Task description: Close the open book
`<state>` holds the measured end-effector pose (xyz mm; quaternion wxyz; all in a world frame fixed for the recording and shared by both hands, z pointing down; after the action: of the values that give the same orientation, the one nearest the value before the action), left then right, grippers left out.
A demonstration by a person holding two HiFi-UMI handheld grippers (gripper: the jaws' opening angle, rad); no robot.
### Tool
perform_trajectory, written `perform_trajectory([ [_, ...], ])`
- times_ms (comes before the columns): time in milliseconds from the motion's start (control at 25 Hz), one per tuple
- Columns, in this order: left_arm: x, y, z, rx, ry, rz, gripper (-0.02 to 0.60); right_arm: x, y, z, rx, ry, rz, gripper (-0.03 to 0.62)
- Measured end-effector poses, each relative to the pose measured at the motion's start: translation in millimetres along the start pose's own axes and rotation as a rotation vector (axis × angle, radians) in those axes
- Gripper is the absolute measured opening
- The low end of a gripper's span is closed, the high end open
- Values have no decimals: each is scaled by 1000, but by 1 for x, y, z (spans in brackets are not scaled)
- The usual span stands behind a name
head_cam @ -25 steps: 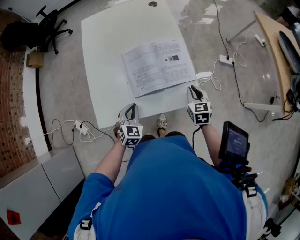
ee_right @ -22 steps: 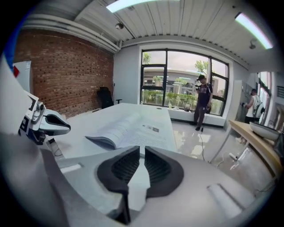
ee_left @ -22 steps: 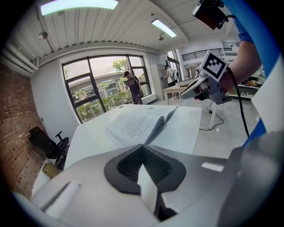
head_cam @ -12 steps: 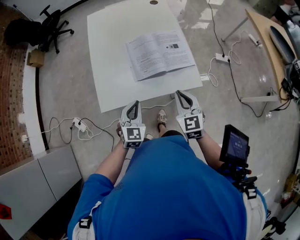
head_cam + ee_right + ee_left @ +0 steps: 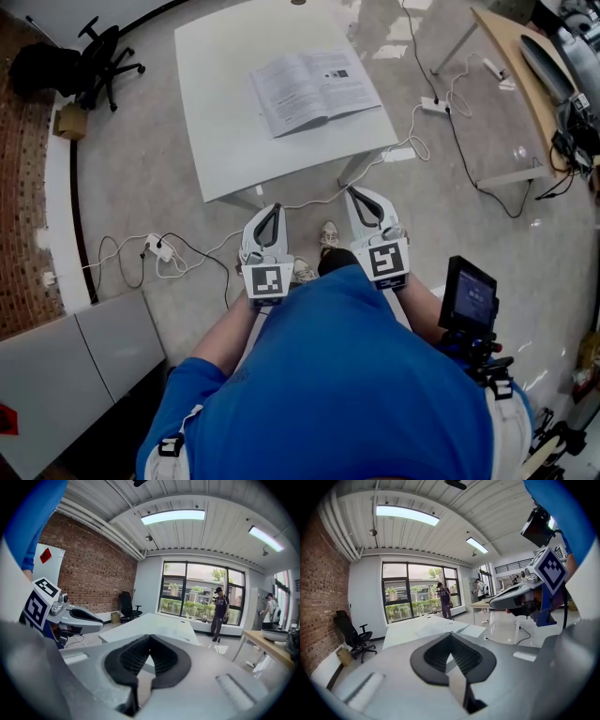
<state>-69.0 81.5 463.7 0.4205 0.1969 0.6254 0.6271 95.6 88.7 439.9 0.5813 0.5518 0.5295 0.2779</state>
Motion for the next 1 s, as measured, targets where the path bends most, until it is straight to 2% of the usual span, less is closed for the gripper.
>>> perform_trajectory([
  [200, 5, -8, 2, 16, -14, 31, 5, 8, -4, -5, 2, -15, 20, 3],
  [520, 1, -18, 0, -6, -5, 61, 5, 7, -13, -9, 27, -35, 47, 3],
  [1000, 0, -22, -2, -19, -8, 67, 5, 3, -21, -8, 42, -32, 72, 3],
])
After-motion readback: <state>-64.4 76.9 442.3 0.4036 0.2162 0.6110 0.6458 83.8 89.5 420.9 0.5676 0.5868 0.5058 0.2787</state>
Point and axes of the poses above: the fingertips, and each gripper's own axes: x backward along the fingers, z to its right, y out of its underside, the point moved 3 cm from there along x, backward along the fingers, and after that the axes turned 4 degrees about y, right-handed, at the moved point
